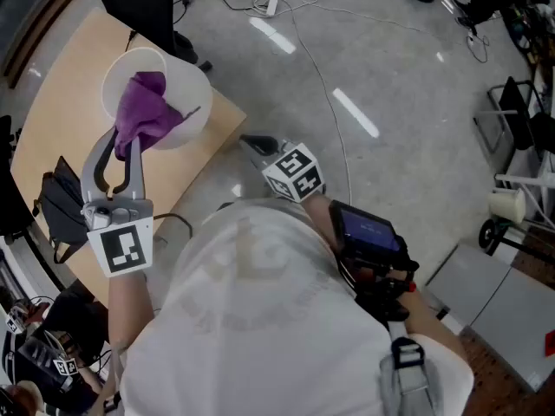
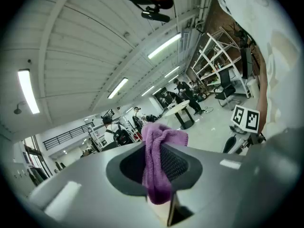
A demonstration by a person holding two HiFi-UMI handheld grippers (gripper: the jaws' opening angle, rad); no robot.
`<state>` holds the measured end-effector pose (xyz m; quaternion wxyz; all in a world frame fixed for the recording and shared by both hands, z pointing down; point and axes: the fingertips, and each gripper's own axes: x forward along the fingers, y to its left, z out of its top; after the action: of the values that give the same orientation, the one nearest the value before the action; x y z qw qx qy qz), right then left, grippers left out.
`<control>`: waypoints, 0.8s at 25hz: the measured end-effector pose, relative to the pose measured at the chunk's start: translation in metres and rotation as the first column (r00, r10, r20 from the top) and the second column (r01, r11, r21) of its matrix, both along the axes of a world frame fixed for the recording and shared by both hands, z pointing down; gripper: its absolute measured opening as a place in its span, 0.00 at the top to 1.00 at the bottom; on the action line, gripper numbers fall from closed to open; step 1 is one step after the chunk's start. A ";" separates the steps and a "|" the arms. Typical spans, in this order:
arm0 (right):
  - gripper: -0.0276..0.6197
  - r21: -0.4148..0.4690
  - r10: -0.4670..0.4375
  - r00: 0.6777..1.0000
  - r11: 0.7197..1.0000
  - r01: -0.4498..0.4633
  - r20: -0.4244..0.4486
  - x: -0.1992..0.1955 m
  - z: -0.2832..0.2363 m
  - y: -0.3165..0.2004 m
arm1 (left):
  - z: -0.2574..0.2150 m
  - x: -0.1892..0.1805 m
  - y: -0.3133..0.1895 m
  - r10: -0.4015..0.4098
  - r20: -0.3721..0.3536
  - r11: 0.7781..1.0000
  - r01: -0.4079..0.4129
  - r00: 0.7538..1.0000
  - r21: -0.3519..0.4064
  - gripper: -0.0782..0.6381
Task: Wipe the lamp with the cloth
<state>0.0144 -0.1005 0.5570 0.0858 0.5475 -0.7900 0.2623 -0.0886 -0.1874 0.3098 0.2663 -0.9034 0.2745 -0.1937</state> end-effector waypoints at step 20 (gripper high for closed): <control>0.94 -0.012 0.020 1.000 1.000 -0.021 -0.019 0.001 0.001 0.012 | 0.231 -0.019 0.024 -0.090 0.060 0.775 0.108 0.994 -0.622 0.79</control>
<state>0.0150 -0.0887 0.5580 0.0938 0.5575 -0.7819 0.2629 -0.1073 -0.1632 0.5410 -0.0547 -0.9222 0.2385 -0.2994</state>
